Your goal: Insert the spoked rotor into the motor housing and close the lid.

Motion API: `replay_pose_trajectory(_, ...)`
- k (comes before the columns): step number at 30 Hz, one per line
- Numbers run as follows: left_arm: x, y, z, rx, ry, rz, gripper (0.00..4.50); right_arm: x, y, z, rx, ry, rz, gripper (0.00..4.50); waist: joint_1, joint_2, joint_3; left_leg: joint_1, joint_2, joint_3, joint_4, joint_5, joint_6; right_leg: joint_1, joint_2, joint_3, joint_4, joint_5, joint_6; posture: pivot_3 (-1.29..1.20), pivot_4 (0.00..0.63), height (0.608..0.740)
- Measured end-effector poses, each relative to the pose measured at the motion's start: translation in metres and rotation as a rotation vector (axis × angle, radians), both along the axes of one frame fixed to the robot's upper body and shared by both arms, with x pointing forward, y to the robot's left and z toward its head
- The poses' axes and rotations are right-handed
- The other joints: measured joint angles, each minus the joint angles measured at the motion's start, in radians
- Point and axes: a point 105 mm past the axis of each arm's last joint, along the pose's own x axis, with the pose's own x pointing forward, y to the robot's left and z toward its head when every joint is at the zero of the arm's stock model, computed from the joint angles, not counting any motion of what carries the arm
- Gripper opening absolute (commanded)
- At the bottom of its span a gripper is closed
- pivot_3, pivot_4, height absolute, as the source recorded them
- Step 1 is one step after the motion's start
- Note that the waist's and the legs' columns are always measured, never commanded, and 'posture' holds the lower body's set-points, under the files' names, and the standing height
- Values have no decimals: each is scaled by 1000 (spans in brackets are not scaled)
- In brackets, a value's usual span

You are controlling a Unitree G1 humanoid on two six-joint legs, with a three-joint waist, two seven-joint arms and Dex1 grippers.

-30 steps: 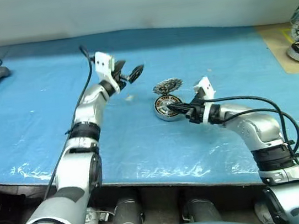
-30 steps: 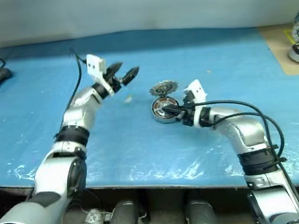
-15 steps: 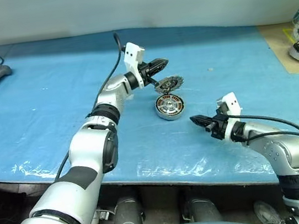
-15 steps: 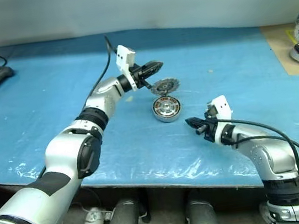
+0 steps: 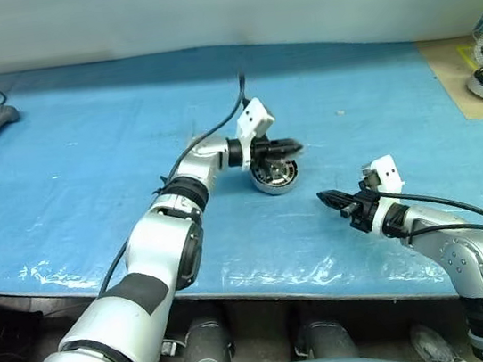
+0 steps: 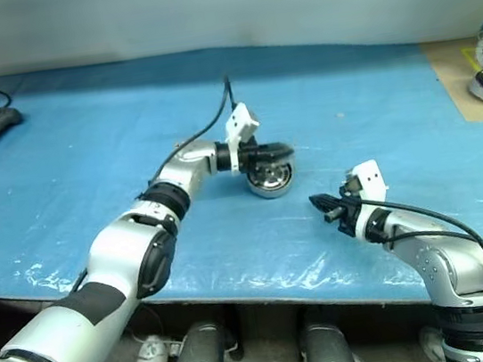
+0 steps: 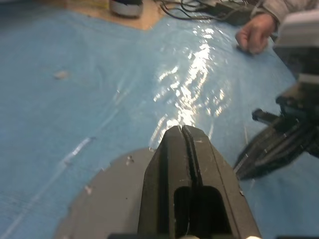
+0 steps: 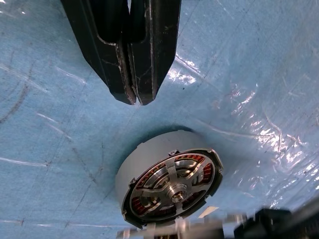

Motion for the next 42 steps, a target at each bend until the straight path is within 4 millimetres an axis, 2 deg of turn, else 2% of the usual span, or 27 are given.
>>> replay_pose_trajectory(8,-14,5,-33,85,-5,-57,45,0,-9,9,0,-24,-30,0,0,0,0,0,0,0,-1,0,0,0,0,0,-1,0,0,0,150,740)
replay_pose_trajectory(14,-13,3,-33,-5,18,0,45,12,-4,23,-12,-82,-42,0,-3,0,0,6,0,0,-1,0,-1,6,0,0,-1,0,0,0,150,740)
replay_pose_trajectory(16,-8,3,-20,-118,51,39,45,19,2,35,-12,-126,-20,0,-5,0,1,6,0,0,-2,1,-2,6,0,0,-1,0,0,0,150,740)
replay_pose_trajectory(21,-4,23,36,-294,-36,-29,45,32,15,71,-1,-240,46,0,-6,0,1,5,0,0,-8,2,-3,2,0,0,-2,-1,-1,0,150,740)
replay_pose_trajectory(23,-6,38,52,-327,-77,-44,45,34,25,78,-17,-261,93,0,-9,1,1,5,0,1,-10,3,-2,1,0,-1,-1,-1,-2,0,150,740)
replay_pose_trajectory(25,-8,52,55,-338,-97,-26,45,36,37,77,-30,-262,143,0,-11,1,1,5,0,1,-11,3,0,0,1,-1,-1,-2,-4,0,150,740)
replay_pose_trajectory(27,-11,66,45,-319,-104,16,0,43,48,73,-34,-256,170,410,-12,1,0,3,1,0,-11,3,0,-1,1,-3,-1,-3,-5,0,150,740)
replay_pose_trajectory(29,-18,83,25,-278,-97,73,0,51,57,66,-57,-257,183,951,-13,2,0,2,1,1,-11,3,0,-2,1,-3,-1,-3,-5,0,150,740)
replay_pose_trajectory(32,-33,107,-15,-209,-44,167,0,60,68,48,-101,-244,203,1993,-13,2,0,-1,1,1,-10,2,-2,-4,1,-4,-1,-3,-5,0,150,740)
replay_pose_trajectory(34,-44,118,-33,-169,-25,208,0,63,73,40,-120,-236,218,2768,-8,2,1,-2,1,0,-9,2,-3,-4,1,-5,-1,-3,-5,0,150,740)
replay_pose_trajectory(36,-52,124,-42,-134,-47,251,0,67,76,39,-109,-241,221,3478,-7,2,1,-2,1,0,-8,2,-3,-3,0,-4,-1,-3,-5,0,150,740)
replay_pose_trajectory(39,-52,125,-41,-136,-74,314,0,74,75,42,-115,-254,214,4484,-8,2,1,0,2,0,-7,3,-5,-1,0,-4,0,-3,-4,0,150,740)
replay_pose_trajectory(42,-53,124,-36,-153,-98,356,0,74,72,39,-137,-251,224,4484,-11,2,1,4,2,1,-8,4,-6,2,1,-3,0,-3,-4,0,150,740)
